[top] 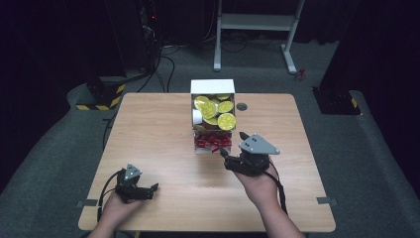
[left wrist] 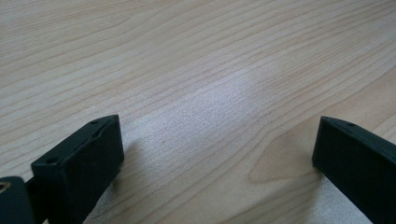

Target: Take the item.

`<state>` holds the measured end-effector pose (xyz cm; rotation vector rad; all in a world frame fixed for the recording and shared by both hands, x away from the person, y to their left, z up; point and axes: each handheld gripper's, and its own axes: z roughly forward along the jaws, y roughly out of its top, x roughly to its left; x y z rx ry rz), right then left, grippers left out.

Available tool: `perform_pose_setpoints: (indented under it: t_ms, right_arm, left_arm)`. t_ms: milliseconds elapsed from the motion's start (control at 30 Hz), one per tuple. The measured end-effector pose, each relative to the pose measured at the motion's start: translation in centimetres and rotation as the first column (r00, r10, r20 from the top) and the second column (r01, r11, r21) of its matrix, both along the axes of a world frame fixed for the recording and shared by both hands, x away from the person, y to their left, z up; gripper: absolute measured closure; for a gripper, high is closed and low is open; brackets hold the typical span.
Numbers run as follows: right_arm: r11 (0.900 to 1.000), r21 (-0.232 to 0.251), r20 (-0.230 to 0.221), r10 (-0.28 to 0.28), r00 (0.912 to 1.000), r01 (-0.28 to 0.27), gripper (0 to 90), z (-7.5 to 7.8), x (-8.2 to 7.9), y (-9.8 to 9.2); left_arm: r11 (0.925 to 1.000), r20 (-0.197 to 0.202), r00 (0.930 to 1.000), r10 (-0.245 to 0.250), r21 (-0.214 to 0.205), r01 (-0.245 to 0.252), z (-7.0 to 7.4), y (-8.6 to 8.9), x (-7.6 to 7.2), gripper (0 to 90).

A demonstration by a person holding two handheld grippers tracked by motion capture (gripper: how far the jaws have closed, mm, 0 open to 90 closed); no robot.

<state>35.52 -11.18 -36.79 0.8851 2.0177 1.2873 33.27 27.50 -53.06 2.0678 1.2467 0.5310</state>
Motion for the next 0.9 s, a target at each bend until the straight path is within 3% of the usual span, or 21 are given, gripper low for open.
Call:
perform_pose_setpoints:
  t_ms: [167, 700, 900]
  right_arm:
    - [0.9998, 0.018, -0.004, 0.007, 1.0, -0.007, 29.9, 1.2, 0.8, 0.7]
    - [0.9977, 0.066, 0.006, 0.015, 0.9999, -0.016, 31.9, 2.9, 3.3, 3.0]
    - [0.9984, 0.044, 0.025, 0.036, 0.999, -0.037, 36.9, 3.4, 4.3, 4.4]
  left_arm:
    - [1.0, 0.0, 1.0, 0.0, -0.001, 0.0, 0.0, 0.0, 0.0, 2.5]
    - [1.0, 0.005, 1.0, 0.005, 0.001, -0.005, 0.0, 0.0, 0.0, 3.2]
    - [1.0, 0.004, 1.0, 0.001, -0.005, -0.001, 0.0, 0.1, -0.2, 4.3]
